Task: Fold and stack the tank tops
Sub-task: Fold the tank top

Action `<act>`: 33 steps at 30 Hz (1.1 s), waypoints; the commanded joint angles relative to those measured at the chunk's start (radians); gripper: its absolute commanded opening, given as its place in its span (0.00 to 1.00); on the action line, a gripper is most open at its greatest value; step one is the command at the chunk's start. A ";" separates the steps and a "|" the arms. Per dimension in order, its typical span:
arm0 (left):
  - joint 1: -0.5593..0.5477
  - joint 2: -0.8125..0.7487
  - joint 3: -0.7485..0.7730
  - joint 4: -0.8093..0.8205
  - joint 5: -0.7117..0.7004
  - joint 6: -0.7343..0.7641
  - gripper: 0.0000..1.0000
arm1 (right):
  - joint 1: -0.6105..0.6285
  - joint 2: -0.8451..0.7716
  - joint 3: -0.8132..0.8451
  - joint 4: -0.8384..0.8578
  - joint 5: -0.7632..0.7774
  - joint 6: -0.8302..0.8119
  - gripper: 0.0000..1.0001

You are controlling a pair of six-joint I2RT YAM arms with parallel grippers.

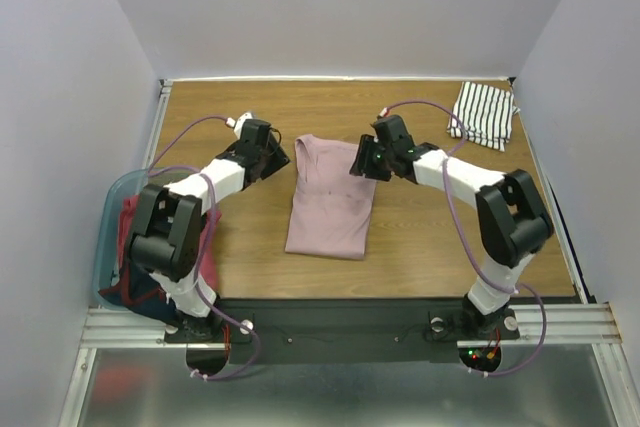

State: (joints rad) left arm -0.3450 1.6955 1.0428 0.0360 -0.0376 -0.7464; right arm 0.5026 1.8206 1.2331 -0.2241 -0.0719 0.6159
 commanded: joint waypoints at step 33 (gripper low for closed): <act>-0.318 -0.780 -0.707 -0.176 -0.182 -0.390 0.54 | 0.439 -0.469 -0.621 0.078 0.241 0.327 0.27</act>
State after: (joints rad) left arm -0.6598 0.9226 0.3485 -0.1413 -0.1989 -1.1423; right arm 0.9318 1.3289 0.6708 -0.2024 0.1432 0.9024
